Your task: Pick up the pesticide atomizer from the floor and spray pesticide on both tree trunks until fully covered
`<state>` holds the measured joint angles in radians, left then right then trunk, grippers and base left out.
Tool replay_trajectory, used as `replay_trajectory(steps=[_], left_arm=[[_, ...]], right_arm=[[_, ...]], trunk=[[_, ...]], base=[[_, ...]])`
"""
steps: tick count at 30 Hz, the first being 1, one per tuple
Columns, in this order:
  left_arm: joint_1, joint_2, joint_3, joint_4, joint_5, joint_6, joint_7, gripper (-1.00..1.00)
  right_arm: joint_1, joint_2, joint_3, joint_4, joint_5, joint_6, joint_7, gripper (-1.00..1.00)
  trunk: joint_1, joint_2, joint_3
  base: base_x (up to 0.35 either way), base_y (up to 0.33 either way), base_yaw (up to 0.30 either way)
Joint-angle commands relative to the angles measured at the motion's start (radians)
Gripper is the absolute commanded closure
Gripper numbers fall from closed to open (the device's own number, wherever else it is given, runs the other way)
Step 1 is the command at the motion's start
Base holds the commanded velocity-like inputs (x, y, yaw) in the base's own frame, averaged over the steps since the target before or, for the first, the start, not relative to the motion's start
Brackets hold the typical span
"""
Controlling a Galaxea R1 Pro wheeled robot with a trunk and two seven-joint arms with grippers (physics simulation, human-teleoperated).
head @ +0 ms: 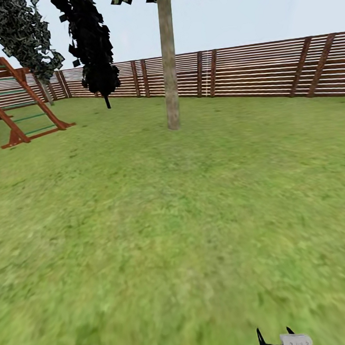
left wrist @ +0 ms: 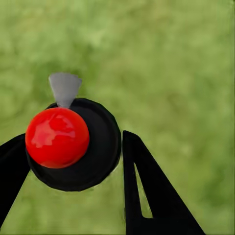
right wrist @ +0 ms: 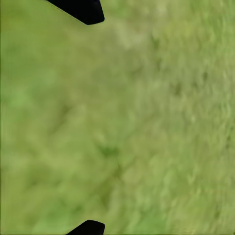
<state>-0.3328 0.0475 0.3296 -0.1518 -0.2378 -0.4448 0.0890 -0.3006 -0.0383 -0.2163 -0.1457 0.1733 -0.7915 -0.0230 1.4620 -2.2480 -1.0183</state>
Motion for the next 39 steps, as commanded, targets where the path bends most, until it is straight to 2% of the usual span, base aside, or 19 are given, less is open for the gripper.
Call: replay_trajectory(steps=[1,39], left_arm=[[0.000,0.000,0.000,0.000,0.000,0.000,0.000,1.00],[0.000,0.000,-0.001,0.000,0.000,0.000,0.000,1.00]], right_arm=[[0.000,0.000,0.000,0.000,0.000,0.000,0.000,-1.00],[0.000,0.000,0.001,0.000,0.001,0.000,0.002,-1.00]], trunk=[[0.000,0.000,0.000],[0.000,0.000,0.000]], base=[[0.340,0.000,0.000],[0.339,0.000,0.000]])
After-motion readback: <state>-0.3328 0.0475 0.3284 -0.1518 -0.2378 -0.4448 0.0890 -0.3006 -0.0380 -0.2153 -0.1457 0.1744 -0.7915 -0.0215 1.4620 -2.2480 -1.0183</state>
